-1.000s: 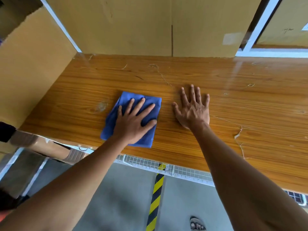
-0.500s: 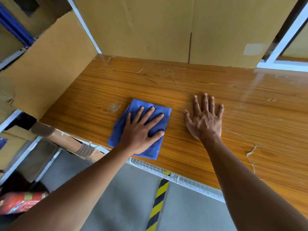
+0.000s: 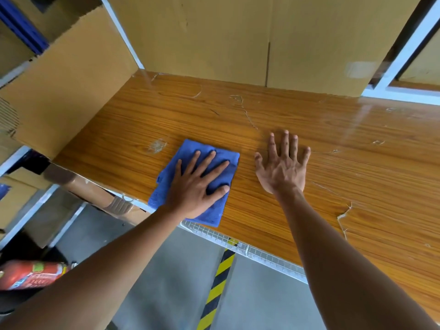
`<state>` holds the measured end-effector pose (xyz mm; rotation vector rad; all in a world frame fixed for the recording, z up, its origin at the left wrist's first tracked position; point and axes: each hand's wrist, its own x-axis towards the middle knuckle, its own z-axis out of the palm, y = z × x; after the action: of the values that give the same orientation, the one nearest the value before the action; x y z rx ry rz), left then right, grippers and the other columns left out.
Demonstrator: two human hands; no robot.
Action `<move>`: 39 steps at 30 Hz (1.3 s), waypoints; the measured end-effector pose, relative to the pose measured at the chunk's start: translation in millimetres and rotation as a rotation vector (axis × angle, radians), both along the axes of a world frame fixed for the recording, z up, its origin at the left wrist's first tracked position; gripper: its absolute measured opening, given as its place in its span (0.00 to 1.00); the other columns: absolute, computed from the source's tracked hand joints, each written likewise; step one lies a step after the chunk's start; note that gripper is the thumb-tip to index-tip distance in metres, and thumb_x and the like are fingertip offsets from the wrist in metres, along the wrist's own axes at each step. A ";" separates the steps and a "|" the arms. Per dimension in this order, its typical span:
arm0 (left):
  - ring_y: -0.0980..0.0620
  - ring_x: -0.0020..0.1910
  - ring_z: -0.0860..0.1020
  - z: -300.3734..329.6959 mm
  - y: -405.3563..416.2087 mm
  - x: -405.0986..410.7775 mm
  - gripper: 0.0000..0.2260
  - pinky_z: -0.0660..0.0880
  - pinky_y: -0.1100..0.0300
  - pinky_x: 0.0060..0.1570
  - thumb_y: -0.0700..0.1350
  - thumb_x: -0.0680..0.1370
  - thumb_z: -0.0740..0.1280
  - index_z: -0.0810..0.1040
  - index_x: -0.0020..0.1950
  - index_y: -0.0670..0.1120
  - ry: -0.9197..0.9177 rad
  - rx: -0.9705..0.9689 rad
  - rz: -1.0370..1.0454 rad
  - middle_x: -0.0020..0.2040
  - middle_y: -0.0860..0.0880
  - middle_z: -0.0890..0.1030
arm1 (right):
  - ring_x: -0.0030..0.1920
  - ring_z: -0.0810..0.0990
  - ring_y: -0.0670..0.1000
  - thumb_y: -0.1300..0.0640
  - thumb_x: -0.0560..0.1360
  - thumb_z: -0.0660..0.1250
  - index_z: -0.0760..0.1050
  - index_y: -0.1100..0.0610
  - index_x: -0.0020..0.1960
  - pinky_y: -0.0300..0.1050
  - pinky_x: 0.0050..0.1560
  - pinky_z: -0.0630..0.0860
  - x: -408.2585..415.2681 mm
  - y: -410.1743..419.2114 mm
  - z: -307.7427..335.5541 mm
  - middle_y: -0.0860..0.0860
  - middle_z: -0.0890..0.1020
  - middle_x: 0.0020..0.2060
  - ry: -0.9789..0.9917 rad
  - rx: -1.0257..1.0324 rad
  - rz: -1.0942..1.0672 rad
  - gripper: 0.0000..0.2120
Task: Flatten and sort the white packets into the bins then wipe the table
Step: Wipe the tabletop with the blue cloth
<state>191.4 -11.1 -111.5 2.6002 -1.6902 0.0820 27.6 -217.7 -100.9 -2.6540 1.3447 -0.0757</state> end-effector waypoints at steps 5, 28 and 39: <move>0.44 0.85 0.48 11.3 -75.4 47.4 0.35 0.52 0.27 0.76 0.78 0.76 0.44 0.49 0.82 0.72 0.106 0.034 0.103 0.86 0.60 0.48 | 0.83 0.37 0.57 0.31 0.81 0.35 0.38 0.48 0.85 0.68 0.80 0.39 1.7 -1.4 -3.7 0.54 0.38 0.84 0.012 -0.019 -0.003 0.37; 0.44 0.85 0.40 17.0 -169.4 71.5 0.36 0.40 0.27 0.77 0.80 0.75 0.39 0.44 0.82 0.71 0.197 0.106 0.021 0.86 0.58 0.41 | 0.83 0.36 0.57 0.33 0.81 0.35 0.40 0.46 0.85 0.68 0.79 0.37 39.4 -32.5 -3.7 0.52 0.39 0.84 0.009 -0.003 -0.018 0.35; 0.44 0.85 0.42 23.5 -248.2 104.6 0.35 0.42 0.26 0.76 0.80 0.76 0.41 0.45 0.82 0.72 0.215 0.118 0.093 0.86 0.59 0.42 | 0.83 0.37 0.57 0.36 0.83 0.38 0.41 0.46 0.85 0.68 0.79 0.37 41.2 -35.2 -4.5 0.53 0.41 0.84 -0.033 0.006 -0.030 0.33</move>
<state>296.0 -259.4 -87.9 2.6560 -1.5463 -0.2932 68.8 -252.8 -105.5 -2.6159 1.3729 -0.1178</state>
